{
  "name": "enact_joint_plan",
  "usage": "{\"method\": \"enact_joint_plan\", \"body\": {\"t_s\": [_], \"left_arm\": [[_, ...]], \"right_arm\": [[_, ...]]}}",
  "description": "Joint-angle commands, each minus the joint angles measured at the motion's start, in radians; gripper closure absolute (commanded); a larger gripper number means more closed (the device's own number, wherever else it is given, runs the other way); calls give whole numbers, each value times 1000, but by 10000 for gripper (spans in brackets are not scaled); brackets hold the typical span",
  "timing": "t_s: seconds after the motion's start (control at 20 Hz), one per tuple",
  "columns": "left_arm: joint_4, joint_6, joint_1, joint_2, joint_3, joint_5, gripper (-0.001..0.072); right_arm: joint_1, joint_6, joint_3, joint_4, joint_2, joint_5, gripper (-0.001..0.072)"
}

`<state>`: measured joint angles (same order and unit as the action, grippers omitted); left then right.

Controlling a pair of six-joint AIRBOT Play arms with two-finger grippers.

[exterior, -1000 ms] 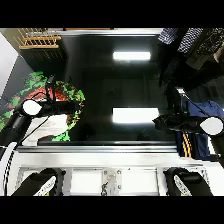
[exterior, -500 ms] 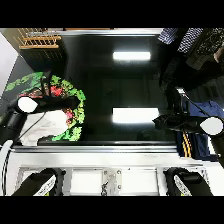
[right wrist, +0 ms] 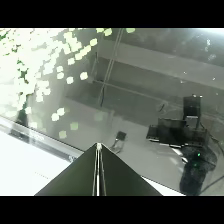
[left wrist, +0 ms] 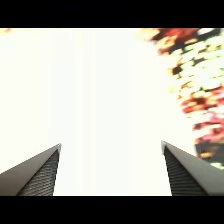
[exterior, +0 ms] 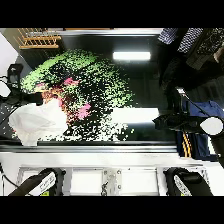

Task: Fold the clothes and pants, and hang the long-sleeved shirts on hangers.

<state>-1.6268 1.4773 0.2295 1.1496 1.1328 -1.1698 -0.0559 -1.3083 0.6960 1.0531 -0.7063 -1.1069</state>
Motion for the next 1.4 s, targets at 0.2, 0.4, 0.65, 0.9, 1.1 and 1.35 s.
{"method": "enact_joint_plan", "body": {"t_s": [0.2,0.4,0.65,0.9,1.1,1.35], "left_arm": [[16,108,179,166,16,3,12],[48,97,140,256,16,-16,15],[55,97,69,253,18,2,701],[250,46,-137,63,123,-19,701],[364,1,-482,-63,247,41,701],[361,-80,-845,-44,415,89,700]], "right_arm": [[-1,0,0,0,-1,0,700],[-1,0,0,0,-1,0,700],[-1,0,0,0,-1,0,700],[-1,0,0,0,-1,0,700],[-1,0,0,-4,-1,0,701],[2,57,3,-110,3,11,701]]}}
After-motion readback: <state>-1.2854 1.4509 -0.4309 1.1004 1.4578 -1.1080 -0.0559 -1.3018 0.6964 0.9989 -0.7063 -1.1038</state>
